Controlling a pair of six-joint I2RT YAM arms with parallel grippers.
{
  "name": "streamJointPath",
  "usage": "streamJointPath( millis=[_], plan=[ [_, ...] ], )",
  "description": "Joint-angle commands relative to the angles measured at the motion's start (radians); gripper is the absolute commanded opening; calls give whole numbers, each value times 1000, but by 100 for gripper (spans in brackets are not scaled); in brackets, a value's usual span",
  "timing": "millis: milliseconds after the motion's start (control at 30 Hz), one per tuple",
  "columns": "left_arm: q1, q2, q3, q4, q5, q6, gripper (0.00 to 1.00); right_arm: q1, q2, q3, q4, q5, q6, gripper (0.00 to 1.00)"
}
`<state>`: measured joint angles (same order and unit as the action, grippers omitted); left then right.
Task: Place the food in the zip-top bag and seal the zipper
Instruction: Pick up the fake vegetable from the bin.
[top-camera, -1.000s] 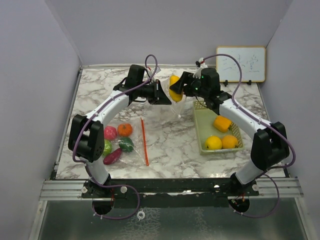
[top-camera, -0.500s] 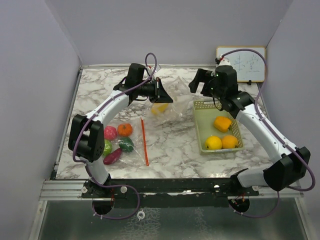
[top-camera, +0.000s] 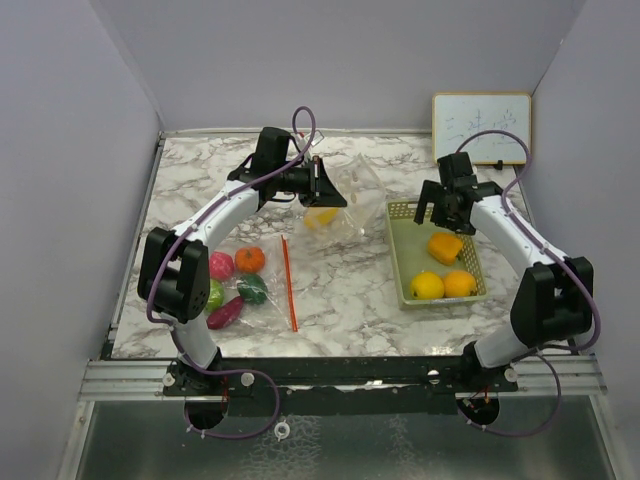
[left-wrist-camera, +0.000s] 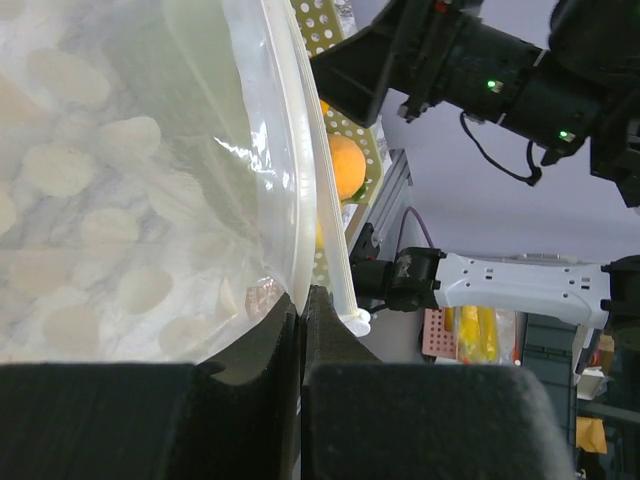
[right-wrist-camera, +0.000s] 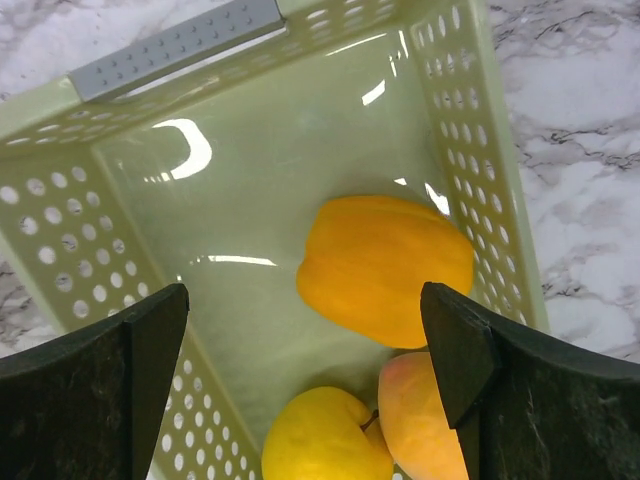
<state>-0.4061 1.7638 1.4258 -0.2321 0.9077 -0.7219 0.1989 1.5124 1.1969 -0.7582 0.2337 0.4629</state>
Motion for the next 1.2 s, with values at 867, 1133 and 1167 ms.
streamJointPath(
  millis=[867,1133,1167],
  plan=[
    [19,9,-2,34,53,27,0,-19,184,-18,-33,82,88,70],
    [20,4,-4,31,41,34,0,16,-37,105,-36,-241,-27,50],
    [19,4,-5,32,40,33,0,28,-59,136,-25,-301,-30,50]
  ],
)
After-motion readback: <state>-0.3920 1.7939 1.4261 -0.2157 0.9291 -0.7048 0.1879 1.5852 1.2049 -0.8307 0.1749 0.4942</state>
